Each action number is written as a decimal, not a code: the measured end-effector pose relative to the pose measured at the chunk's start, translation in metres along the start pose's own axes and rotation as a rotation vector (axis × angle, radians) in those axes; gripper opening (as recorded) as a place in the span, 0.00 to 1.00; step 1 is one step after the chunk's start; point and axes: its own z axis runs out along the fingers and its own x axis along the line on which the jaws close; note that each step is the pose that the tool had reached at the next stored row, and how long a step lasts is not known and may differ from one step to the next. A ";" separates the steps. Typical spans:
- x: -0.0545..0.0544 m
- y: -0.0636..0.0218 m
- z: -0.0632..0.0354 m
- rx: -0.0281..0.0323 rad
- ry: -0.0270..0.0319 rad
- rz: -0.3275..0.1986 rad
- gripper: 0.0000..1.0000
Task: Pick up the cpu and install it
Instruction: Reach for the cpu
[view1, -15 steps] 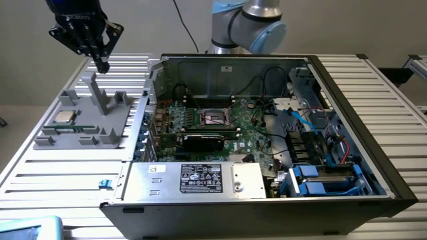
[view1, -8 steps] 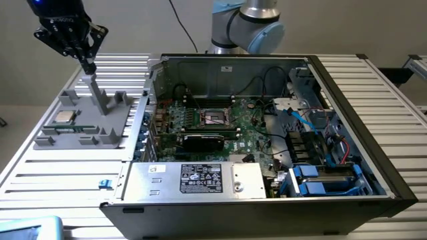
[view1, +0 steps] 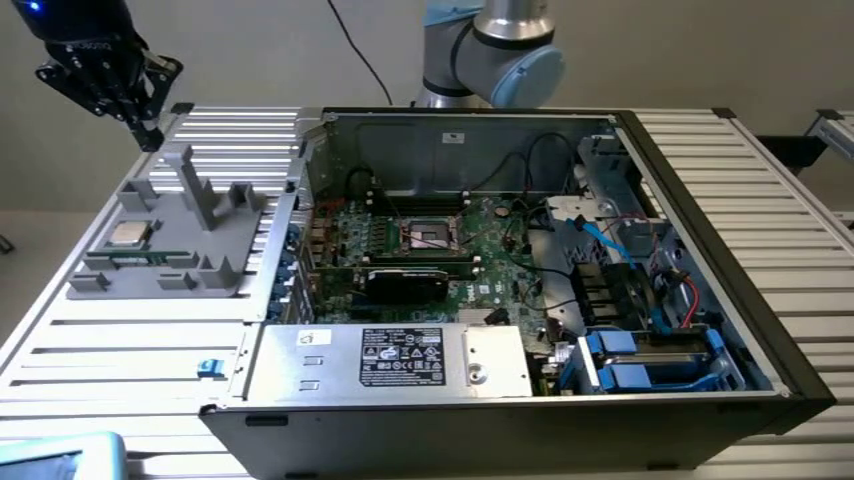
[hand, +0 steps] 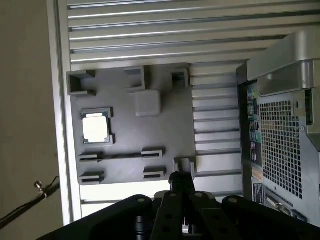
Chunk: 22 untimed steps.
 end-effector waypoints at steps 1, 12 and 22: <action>0.005 0.0006 0.0010 0.0000 0.0000 0.000 0.11; 0.049 0.0186 0.0088 0.0001 0.0001 0.000 0.11; 0.095 0.0321 0.0149 0.0000 0.0000 0.000 0.11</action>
